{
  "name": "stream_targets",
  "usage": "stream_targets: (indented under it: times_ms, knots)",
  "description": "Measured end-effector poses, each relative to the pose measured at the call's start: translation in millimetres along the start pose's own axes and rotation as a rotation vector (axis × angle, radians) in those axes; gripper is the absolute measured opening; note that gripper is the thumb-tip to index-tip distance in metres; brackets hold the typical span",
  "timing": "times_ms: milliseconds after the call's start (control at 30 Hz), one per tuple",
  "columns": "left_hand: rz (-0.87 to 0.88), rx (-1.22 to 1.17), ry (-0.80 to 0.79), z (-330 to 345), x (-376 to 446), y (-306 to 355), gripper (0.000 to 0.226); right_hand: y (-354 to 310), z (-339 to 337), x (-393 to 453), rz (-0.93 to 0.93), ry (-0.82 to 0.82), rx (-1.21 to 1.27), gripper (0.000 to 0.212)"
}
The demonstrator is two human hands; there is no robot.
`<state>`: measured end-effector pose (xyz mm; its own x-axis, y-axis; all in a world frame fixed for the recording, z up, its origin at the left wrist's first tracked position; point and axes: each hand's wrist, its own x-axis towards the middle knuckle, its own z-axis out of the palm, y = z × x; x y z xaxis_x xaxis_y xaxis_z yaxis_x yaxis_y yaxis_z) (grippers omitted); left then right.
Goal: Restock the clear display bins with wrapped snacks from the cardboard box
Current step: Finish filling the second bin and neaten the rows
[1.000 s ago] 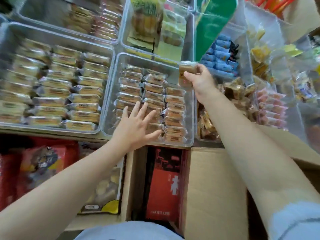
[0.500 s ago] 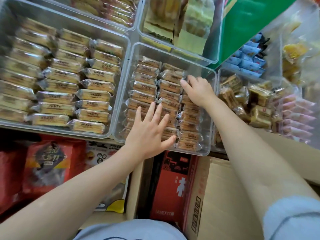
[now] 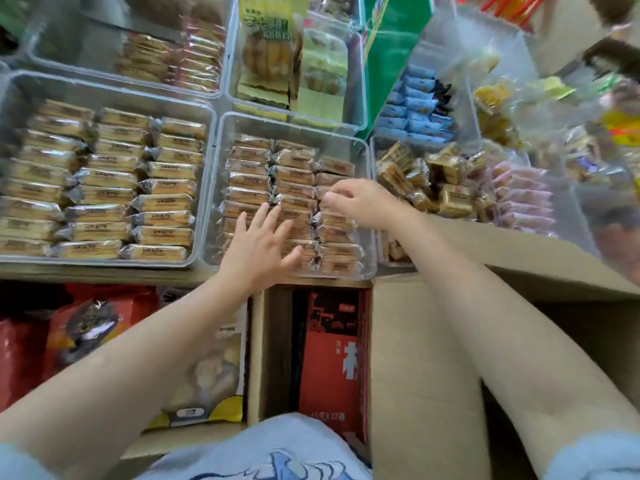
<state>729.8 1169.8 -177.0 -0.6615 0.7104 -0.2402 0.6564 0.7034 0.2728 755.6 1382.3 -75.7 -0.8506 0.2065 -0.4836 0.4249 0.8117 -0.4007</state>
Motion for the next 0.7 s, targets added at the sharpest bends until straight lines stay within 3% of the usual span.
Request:
stream_targets:
  times_ms: [67,167,300,400,533,700]
  knots:
    - [-0.022,0.016,0.041,-2.8,-3.8,5.6,0.070,4.0,-22.4,-53.4,-0.030,0.042,0.110,0.026]
    - [0.047,-0.112,0.198,-17.9,-19.5,50.9,0.061,30.6,-48.1,-135.7,-0.030,0.118,0.334,0.025]
    - [0.345,-0.531,0.302,-46.1,-61.9,162.4,0.061,90.3,-63.7,-239.9,0.026,0.290,0.439,0.031]
    - [0.524,-0.567,0.251,-55.9,-93.4,233.5,0.053,142.8,-55.0,-284.8,0.126,0.336,0.498,0.034]
    - [0.515,-0.415,0.135,-44.0,-113.5,297.0,0.050,214.9,-21.1,-290.1,0.364,0.128,0.494,0.029]
    - [0.412,-0.071,0.214,-19.3,-103.3,317.1,0.048,286.1,35.7,-256.9,0.543,-0.257,0.288,0.036]
